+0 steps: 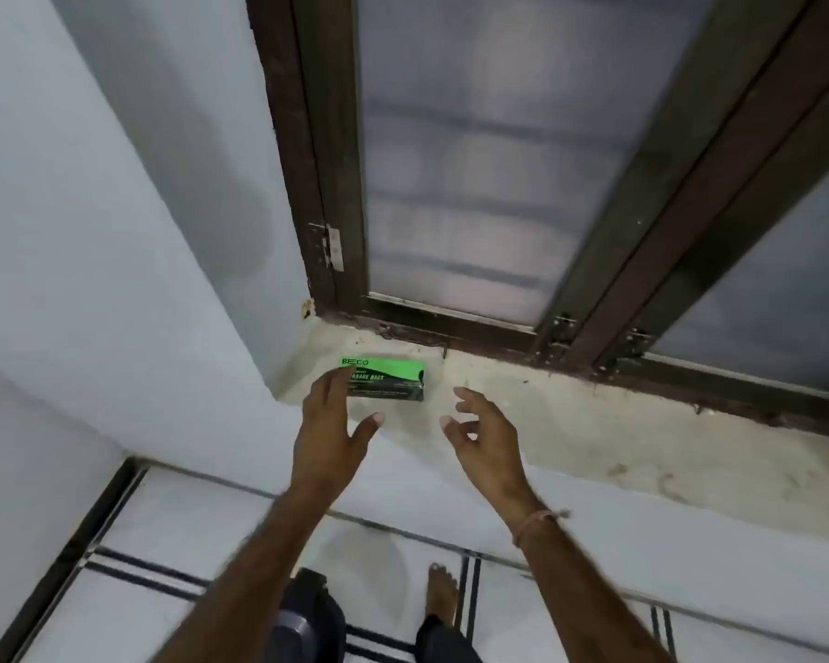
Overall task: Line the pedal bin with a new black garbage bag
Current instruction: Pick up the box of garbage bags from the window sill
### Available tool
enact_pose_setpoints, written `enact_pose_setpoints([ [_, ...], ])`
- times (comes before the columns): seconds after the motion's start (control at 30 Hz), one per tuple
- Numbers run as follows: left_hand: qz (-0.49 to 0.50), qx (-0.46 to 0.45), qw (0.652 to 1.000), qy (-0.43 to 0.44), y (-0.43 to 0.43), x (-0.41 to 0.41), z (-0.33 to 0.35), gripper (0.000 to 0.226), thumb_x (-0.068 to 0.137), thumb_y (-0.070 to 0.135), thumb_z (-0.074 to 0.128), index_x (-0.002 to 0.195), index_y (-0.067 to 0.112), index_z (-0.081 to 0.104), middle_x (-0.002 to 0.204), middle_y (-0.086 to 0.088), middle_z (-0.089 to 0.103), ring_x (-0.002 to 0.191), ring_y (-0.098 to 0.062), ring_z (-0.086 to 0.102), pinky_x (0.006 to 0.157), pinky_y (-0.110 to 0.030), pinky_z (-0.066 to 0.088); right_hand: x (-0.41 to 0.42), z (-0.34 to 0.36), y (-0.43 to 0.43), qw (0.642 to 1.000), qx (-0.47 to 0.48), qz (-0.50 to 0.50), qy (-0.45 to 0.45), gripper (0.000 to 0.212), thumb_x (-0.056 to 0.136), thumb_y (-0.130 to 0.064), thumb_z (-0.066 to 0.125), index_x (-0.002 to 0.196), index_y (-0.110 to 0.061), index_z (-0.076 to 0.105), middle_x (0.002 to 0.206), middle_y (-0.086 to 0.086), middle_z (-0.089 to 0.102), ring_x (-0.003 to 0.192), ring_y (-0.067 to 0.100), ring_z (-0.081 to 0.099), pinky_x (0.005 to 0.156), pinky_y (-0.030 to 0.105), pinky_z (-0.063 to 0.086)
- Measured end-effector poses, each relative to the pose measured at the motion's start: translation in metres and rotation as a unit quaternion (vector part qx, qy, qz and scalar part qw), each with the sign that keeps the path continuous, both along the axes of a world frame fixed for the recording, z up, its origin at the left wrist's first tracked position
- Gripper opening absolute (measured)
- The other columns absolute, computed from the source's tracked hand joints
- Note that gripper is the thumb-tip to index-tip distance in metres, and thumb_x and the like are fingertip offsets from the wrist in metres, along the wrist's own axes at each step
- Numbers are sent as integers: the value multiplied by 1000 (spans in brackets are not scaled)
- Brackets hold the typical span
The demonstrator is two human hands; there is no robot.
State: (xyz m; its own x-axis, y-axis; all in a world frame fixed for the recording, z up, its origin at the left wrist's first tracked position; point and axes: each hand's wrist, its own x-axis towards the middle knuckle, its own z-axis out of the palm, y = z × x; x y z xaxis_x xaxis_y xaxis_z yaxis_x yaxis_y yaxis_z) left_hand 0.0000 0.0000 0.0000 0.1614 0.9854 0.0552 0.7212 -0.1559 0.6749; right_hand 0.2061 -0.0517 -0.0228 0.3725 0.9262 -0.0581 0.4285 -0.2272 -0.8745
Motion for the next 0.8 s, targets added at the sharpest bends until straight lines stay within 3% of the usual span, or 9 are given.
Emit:
enact_pose_setpoints([
  [0.07, 0, -27, 999, 40, 25, 13, -8, 81, 93, 33, 75, 161, 21, 32, 167, -11, 30, 151, -33, 34, 112, -53, 47, 11, -7, 30, 999, -18, 40, 13, 56, 96, -20, 75, 149, -21, 56, 135, 3, 62, 87, 9, 67, 80, 14, 54],
  [0.13, -23, -55, 994, 93, 48, 20, -17, 87, 91, 33, 78, 163, 29, 30, 171, -10, 22, 155, -32, 26, 114, -56, 44, 16, -15, 56, 994, -30, 104, 7, 64, 95, -22, 77, 153, -22, 51, 140, 1, 56, 95, 12, 69, 88, 25, 60],
  [0.23, -28, -77, 988, 130, 68, 26, -27, 77, 88, 29, 80, 156, 29, 44, 167, -10, 28, 151, -33, 29, 112, -53, 45, 19, -23, 83, 985, -41, 167, -1, 67, 90, -23, 82, 151, -19, 54, 140, 4, 56, 112, 22, 67, 97, 34, 59],
  [0.37, -38, -54, 996, 66, 74, 30, -24, 59, 81, 20, 85, 137, 18, 65, 139, -9, 54, 130, -32, 49, 97, -38, 51, 28, -25, 91, 983, -29, 181, 7, 60, 83, -22, 88, 138, -17, 63, 127, 3, 66, 104, 16, 70, 92, 36, 61],
  [0.47, -50, -54, 997, 10, 72, 28, -20, 56, 80, 27, 85, 131, 12, 68, 124, -9, 58, 114, -26, 56, 90, -29, 49, 34, -21, 85, 987, 0, 159, 35, 53, 81, -25, 89, 128, -27, 63, 121, -3, 71, 99, 5, 71, 83, 22, 61],
  [0.57, -23, -53, 995, -78, 66, 21, -14, 56, 78, 26, 82, 128, 7, 69, 119, -8, 58, 105, -10, 61, 91, -11, 45, 39, -6, 81, 976, 14, 132, 174, 38, 81, -27, 86, 109, -35, 62, 118, -10, 75, 103, 8, 75, 83, 22, 60],
  [0.67, 2, -65, 986, -156, 57, 11, -9, 51, 80, 3, 85, 127, 10, 66, 121, -9, 59, 108, 6, 63, 95, -11, 48, 42, -1, 80, 945, -2, 124, 301, 31, 86, -10, 79, 107, -27, 64, 127, -6, 72, 110, 13, 75, 86, 28, 60],
  [0.73, 13, -76, 980, -184, 53, 8, -7, 53, 80, -2, 83, 126, 16, 64, 122, -4, 60, 109, 7, 64, 97, -15, 51, 43, 3, 80, 957, -11, 125, 260, 38, 89, -3, 77, 115, -28, 66, 130, -6, 69, 113, 8, 70, 88, 23, 57],
  [0.8, 13, -75, 978, -194, 50, 6, -5, 52, 79, 2, 85, 125, 18, 64, 123, 1, 60, 110, 5, 64, 99, -17, 52, 41, 10, 78, 981, 20, 119, 153, 43, 89, -7, 79, 122, -31, 65, 131, -11, 65, 118, 4, 63, 89, 15, 51],
])
